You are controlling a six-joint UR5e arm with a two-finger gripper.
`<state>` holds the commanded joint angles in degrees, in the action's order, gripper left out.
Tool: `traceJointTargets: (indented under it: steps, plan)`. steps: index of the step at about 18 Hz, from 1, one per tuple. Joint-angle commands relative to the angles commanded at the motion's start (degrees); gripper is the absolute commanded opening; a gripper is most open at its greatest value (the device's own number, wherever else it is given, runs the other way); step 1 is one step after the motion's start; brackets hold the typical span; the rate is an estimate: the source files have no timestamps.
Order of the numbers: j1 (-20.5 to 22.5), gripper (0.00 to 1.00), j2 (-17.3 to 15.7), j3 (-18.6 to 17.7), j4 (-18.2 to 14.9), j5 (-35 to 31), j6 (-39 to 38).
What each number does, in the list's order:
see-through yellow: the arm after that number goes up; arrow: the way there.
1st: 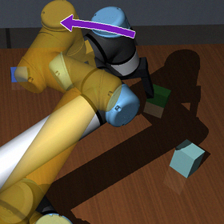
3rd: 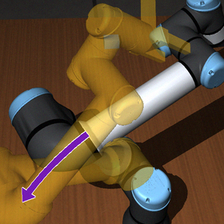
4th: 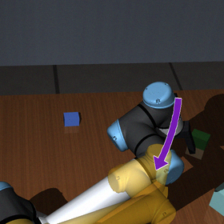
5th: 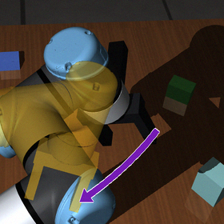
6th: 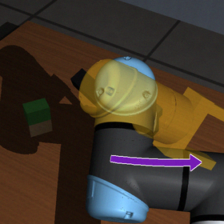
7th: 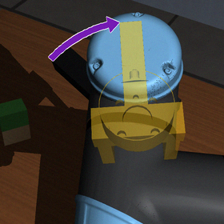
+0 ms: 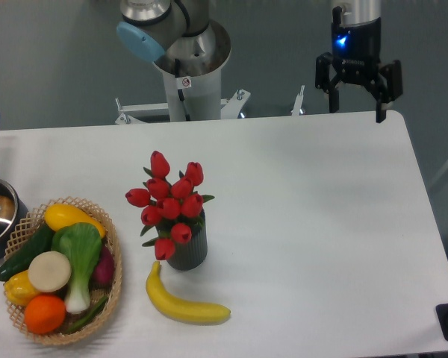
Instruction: Pick up the flowers from the vase
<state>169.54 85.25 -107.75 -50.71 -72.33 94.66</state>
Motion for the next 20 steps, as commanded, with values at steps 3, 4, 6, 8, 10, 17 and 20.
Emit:
traceJointTargets:
  steps: [3,4,6,8,10,17,20]
  plan:
    - [-0.09,1.00,0.00,0.09,0.00,-0.09,0.00]
    - [-0.09,1.00,0.09,0.17,-0.17,0.00,-0.26]
    - [-0.18,1.00,0.26,-0.09,-0.62,0.00,-0.26]
    - [-0.87,1.00,0.44,-0.79,-0.53,0.61,-0.44]
    - [-1.23,1.00,0.53,-2.02,-0.09,4.02,-2.10]
    - [-1.41,1.00,2.81,-1.50,0.00,11.86,-12.81]
    - [-3.33,1.00,3.69,-1.50,0.26,14.06,-16.52]
